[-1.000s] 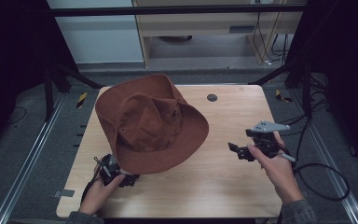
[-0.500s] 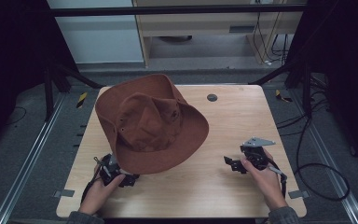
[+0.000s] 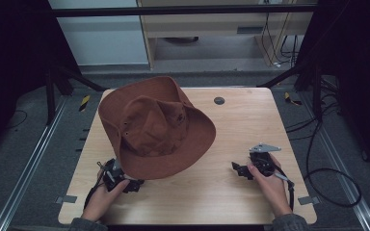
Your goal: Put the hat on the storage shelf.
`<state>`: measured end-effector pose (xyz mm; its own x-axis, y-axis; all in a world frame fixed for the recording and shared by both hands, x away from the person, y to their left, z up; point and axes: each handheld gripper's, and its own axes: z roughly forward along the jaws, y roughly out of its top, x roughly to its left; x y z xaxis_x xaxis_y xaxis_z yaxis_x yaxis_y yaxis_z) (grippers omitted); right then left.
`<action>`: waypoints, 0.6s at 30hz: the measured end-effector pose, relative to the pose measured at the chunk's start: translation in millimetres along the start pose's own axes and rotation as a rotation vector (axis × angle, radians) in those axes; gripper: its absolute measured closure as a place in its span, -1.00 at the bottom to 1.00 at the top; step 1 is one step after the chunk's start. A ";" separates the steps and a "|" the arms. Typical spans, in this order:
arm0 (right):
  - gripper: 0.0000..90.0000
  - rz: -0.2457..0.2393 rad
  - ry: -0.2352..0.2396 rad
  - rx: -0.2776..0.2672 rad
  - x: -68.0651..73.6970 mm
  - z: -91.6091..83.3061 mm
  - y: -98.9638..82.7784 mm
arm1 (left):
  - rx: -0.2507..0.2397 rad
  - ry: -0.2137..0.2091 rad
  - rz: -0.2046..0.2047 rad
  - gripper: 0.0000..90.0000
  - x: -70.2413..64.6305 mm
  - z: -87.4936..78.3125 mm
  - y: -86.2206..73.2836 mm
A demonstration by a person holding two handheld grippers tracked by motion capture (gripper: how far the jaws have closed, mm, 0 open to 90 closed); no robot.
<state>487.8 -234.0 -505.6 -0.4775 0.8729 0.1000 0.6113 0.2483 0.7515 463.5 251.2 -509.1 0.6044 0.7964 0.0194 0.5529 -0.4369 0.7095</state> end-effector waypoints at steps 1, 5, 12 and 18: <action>-0.75 0.001 -0.004 0.003 0.6 1.0 -0.5 | 0.000 -0.001 -0.003 -1.00 -0.2 0.0 -0.1; -0.78 -0.015 -0.024 0.015 4.1 3.9 -1.9 | 0.000 0.000 0.000 -1.00 0.0 0.0 0.0; -0.80 -0.078 -0.077 0.027 10.5 7.2 -3.1 | -0.001 0.000 0.000 -1.00 0.0 0.0 0.0; -0.81 -0.073 -0.078 0.028 10.4 7.3 -3.0 | 0.000 -0.001 0.000 -1.00 0.0 0.1 0.1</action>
